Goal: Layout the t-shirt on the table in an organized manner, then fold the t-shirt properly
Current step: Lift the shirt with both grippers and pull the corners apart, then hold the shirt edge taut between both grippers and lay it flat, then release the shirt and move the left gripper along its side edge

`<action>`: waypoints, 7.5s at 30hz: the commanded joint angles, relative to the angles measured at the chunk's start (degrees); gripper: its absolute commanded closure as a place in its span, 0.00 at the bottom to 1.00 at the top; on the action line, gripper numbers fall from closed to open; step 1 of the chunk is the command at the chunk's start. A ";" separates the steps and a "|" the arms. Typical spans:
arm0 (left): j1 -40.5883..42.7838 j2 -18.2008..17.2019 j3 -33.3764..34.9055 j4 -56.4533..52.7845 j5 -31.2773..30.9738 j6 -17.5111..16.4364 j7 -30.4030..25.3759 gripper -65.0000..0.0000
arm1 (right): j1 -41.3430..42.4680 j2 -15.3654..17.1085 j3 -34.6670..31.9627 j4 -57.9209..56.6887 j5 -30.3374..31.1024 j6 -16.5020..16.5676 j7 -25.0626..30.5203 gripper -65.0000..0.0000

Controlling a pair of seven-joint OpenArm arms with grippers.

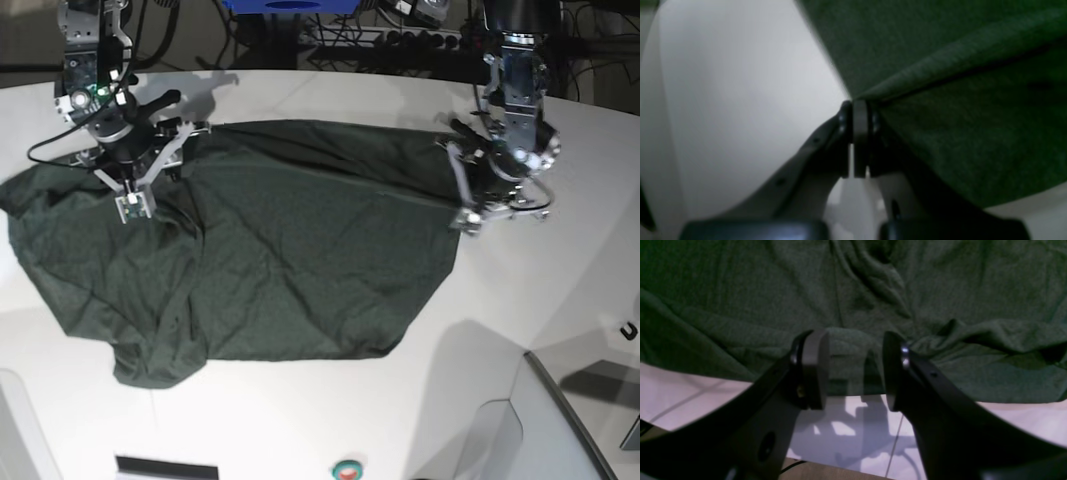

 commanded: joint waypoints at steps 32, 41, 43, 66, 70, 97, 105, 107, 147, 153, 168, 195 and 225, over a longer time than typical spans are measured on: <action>10.23 -1.33 -6.42 17.64 -8.42 0.75 -0.27 0.31 | 1.06 2.59 11.59 -10.10 0.26 -3.09 7.70 0.63; 19.99 -4.58 -7.22 13.24 -20.46 0.75 -0.79 0.75 | 6.33 7.33 18.71 -23.47 0.26 -3.09 8.05 0.63; 20.61 -5.55 -7.04 12.10 -20.46 0.75 -0.79 0.92 | 6.42 8.92 20.30 -24.52 0.26 -3.09 8.23 0.63; 22.19 -3.70 -6.42 4.63 -46.75 -4.34 -0.79 1.00 | 5.19 10.15 25.83 -21.53 0.35 2.27 13.68 0.63; 21.75 -3.26 -5.81 4.45 -51.50 -4.34 -0.79 0.64 | 3.87 7.33 25.83 -17.05 0.35 4.03 13.68 0.63; 7.68 5.97 -14.95 -18.85 -53.69 -11.51 -0.79 0.54 | 2.99 4.34 46.58 -19.42 23.65 9.48 11.48 0.62; 7.51 5.70 -15.30 -19.11 -53.69 -11.51 -0.53 1.00 | 8.35 9.53 55.11 -33.31 37.89 15.37 -1.18 0.61; 7.60 5.61 -15.30 -18.93 -53.69 -11.51 -0.35 1.00 | 9.67 10.85 57.04 -36.48 38.24 15.46 -1.79 0.61; 13.40 3.42 -15.30 -9.18 -53.34 -11.51 -0.27 1.00 | 16.26 13.57 59.06 -51.51 37.80 24.73 -2.85 0.88; 14.72 3.06 -15.30 -5.92 -53.34 -11.51 0.44 1.00 | 15.21 13.49 59.06 -46.06 37.80 24.73 -4.17 0.99; 15.68 3.15 -23.57 10.25 -53.34 -11.51 14.68 1.00 | 13.45 11.73 60.03 -25.14 37.80 19.85 -21.48 0.99; 21.49 2.80 -22.07 9.02 -52.73 -11.51 14.77 1.00 | 10.37 9.71 59.94 -30.15 37.71 13.17 -18.41 0.99; 22.28 5.26 -24.01 9.55 -41.82 -6.81 14.77 0.44 | 8.62 6.37 60.56 -25.14 37.80 13.00 -16.39 0.51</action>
